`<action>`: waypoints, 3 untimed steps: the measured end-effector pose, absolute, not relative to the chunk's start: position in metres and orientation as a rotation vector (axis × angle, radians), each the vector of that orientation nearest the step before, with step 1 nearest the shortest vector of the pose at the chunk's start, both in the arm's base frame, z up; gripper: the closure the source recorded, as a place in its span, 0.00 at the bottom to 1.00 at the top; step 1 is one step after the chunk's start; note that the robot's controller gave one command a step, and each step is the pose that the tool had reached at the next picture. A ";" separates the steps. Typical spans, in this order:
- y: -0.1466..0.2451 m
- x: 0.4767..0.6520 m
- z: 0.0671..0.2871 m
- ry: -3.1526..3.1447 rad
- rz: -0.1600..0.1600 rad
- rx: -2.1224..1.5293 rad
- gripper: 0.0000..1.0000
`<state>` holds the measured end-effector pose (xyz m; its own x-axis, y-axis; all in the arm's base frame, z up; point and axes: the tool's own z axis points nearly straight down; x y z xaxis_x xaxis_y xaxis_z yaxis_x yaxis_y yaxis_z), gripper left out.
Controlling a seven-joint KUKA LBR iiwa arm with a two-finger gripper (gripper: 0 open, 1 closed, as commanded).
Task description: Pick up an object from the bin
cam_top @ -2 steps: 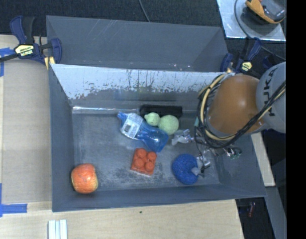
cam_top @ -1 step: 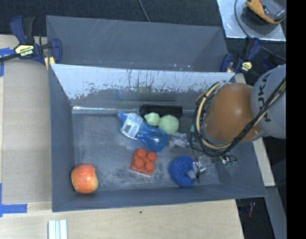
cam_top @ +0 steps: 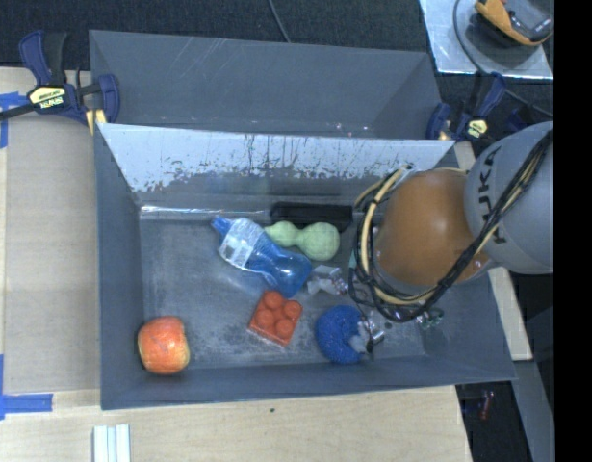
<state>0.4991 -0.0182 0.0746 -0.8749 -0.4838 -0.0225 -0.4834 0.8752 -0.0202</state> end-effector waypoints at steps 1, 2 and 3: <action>-0.004 0.496 0.074 3.069 -0.018 -0.514 0.00; 0.015 0.496 0.074 3.051 -0.025 -0.588 0.00; 0.049 0.502 0.074 3.017 -0.030 -0.742 0.00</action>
Offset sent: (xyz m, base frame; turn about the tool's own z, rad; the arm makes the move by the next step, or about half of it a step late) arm -0.0068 0.0543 -0.0046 -0.0302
